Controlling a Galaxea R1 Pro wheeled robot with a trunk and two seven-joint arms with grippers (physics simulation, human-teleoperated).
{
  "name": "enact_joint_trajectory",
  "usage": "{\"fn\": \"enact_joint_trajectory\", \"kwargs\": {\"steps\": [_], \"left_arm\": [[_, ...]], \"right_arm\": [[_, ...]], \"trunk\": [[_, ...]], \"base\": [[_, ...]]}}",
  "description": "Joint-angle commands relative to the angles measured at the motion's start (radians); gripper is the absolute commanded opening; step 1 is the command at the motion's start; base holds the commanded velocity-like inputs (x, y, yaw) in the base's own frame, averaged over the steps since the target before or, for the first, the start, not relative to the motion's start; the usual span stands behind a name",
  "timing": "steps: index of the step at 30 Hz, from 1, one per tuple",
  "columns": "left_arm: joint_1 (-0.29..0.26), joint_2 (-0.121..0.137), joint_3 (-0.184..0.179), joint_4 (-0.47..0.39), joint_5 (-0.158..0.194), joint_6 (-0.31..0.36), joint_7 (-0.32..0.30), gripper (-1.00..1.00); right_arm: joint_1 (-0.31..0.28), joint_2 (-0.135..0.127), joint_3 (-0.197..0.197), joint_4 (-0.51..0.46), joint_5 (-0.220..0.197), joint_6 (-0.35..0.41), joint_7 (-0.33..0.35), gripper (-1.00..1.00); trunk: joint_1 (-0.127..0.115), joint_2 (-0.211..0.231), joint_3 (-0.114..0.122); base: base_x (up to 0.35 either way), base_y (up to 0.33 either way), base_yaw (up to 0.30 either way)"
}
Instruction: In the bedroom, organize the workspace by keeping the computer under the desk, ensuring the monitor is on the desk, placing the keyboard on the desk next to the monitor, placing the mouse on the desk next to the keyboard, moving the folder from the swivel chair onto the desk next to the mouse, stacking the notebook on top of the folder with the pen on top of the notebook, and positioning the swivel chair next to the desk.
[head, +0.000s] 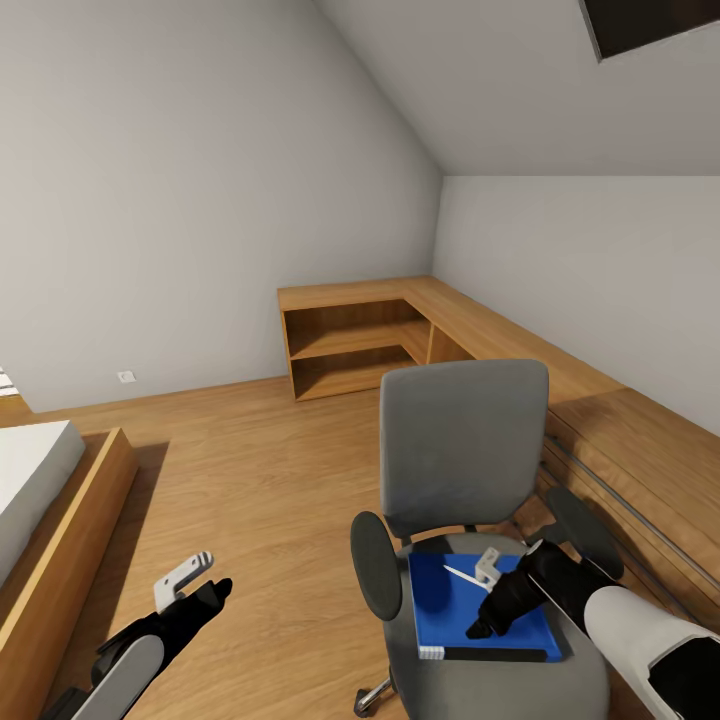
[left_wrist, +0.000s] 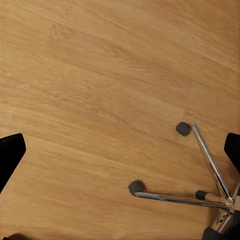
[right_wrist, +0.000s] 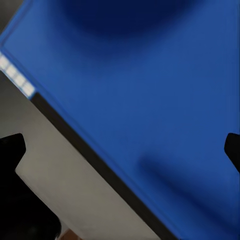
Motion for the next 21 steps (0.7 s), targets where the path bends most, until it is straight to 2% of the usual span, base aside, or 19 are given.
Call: {"fn": "enact_joint_trajectory", "kwargs": {"steps": [1,14,15,21], "left_arm": [[-0.001,0.001,-0.002,-0.001,0.004,0.002,0.007,1.00],[-0.001,0.001,-0.003,-0.001,0.003,0.002,0.006,1.00],[-0.001,0.001,-0.004,-0.001,0.003,0.001,0.004,1.00],[-0.001,0.001,-0.004,0.008,0.003,0.000,0.003,1.00]], "right_arm": [[0.000,0.000,-0.004,-0.003,0.008,0.003,0.005,1.00],[0.000,0.002,-0.009,-0.012,0.006,-0.010,-0.003,1.00],[0.000,0.002,-0.011,-0.014,0.004,-0.011,-0.057,1.00],[0.000,0.003,-0.011,-0.014,0.003,-0.017,-0.079,1.00]], "trunk": [[0.000,-0.001,-0.001],[0.000,-0.001,-0.001],[0.000,-0.001,-0.001],[0.000,-0.001,-0.001]], "base": [[0.000,0.000,0.000],[0.000,0.000,0.000],[0.000,-0.116,0.258],[-0.088,-0.159,0.271]]}}
